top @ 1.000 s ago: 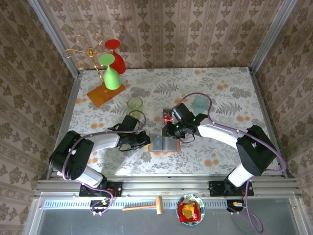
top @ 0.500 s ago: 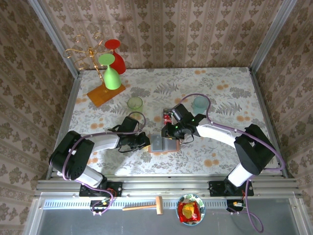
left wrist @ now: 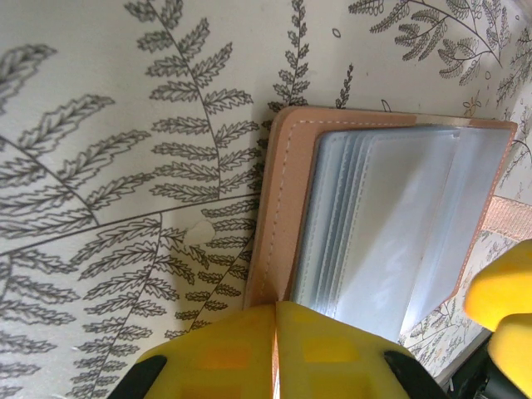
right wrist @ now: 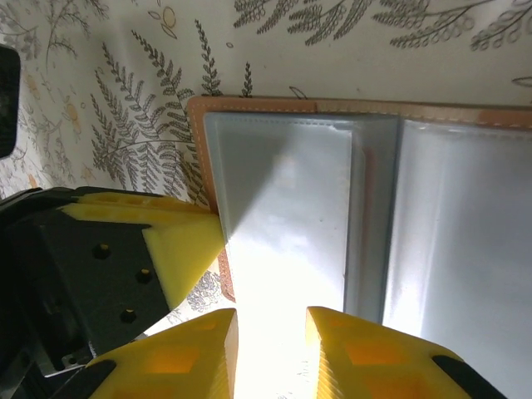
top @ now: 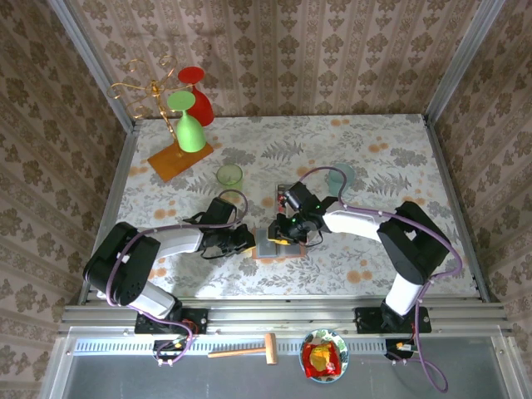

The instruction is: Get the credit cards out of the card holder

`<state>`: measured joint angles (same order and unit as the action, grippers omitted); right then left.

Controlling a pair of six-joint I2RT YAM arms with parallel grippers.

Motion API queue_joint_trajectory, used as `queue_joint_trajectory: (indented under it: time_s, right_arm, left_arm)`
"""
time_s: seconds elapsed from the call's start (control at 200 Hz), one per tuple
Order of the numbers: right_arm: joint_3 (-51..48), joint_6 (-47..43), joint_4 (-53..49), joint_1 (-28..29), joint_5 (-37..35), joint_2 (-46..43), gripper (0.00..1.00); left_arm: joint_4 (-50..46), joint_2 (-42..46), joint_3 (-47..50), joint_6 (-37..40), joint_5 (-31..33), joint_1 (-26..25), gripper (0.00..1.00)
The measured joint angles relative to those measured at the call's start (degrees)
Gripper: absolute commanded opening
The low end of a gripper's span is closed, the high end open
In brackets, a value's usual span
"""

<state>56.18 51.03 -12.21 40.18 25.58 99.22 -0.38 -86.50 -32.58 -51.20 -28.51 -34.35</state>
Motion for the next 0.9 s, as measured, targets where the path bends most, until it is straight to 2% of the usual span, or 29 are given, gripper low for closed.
queue_joint_trajectory:
  time_s: [0.9]
  right_arm:
    - [0.9, -0.1, -0.2, 0.6, -0.1, 3.8, 0.31]
  left_arm:
    - [0.0, 0.0, 0.0, 0.0, 0.0, 0.0, 0.11]
